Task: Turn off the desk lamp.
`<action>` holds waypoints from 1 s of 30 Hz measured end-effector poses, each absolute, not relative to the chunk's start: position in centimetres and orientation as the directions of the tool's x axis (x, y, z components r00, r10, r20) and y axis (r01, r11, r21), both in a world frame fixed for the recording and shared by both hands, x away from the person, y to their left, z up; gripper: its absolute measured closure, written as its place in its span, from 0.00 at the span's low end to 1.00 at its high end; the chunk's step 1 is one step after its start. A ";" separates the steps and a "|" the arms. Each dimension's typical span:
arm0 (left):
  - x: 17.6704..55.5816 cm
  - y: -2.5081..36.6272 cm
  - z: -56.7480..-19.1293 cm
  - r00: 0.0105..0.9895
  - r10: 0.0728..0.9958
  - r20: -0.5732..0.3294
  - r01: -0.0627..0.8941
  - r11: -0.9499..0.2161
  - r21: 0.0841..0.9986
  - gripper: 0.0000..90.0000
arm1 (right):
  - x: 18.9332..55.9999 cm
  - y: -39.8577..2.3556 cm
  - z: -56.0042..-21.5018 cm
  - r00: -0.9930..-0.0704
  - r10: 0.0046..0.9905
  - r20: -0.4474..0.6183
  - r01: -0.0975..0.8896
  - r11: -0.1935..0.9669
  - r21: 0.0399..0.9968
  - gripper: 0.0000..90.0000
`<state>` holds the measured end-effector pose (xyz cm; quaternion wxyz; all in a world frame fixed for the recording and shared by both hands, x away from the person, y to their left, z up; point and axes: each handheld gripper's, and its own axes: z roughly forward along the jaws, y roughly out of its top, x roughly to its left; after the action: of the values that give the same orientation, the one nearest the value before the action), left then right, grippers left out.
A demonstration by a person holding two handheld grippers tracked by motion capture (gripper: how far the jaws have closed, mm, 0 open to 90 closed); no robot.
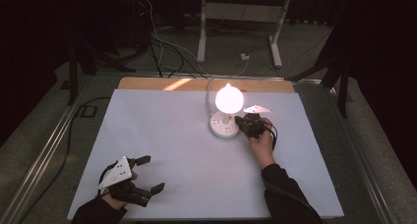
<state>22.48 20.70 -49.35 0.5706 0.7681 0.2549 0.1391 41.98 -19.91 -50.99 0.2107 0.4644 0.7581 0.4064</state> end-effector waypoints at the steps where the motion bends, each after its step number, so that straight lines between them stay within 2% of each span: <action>1: 22.5 20.7 -49.4 0.832 0.550 -0.077 0.233 -0.220 0.947 0.01 | 42.0 -19.9 -51.0 -0.480 0.875 0.058 0.533 0.238 0.812 0.99; 10: 22.5 20.7 -49.4 0.832 0.550 -0.076 0.233 -0.222 0.947 0.01 | 42.0 -19.7 -50.8 -0.474 0.879 0.047 0.543 0.249 0.802 0.99; 12: 22.5 20.7 -49.4 0.831 0.551 -0.078 0.234 -0.219 0.947 0.01 | 41.8 -19.9 -50.3 -0.478 0.877 0.047 0.527 0.244 0.814 0.99; 13: 22.5 20.7 -49.4 0.830 0.552 -0.078 0.234 -0.219 0.947 0.01 | 41.6 -20.3 -49.5 -0.475 0.876 0.080 0.518 0.205 0.830 0.99; 19: 22.5 20.6 -49.4 0.831 0.550 -0.077 0.234 -0.221 0.947 0.01 | 41.2 -20.7 -48.1 -0.475 0.877 0.073 0.487 0.193 0.852 0.99; 30: 22.5 20.7 -49.4 0.832 0.550 -0.077 0.234 -0.221 0.947 0.01 | 41.4 -20.4 -48.7 -0.478 0.875 0.076 0.505 0.202 0.839 0.99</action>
<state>22.53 20.69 -49.36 0.5698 0.7688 0.2549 0.1387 41.35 -20.36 -48.74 0.2157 0.4633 0.7447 0.4292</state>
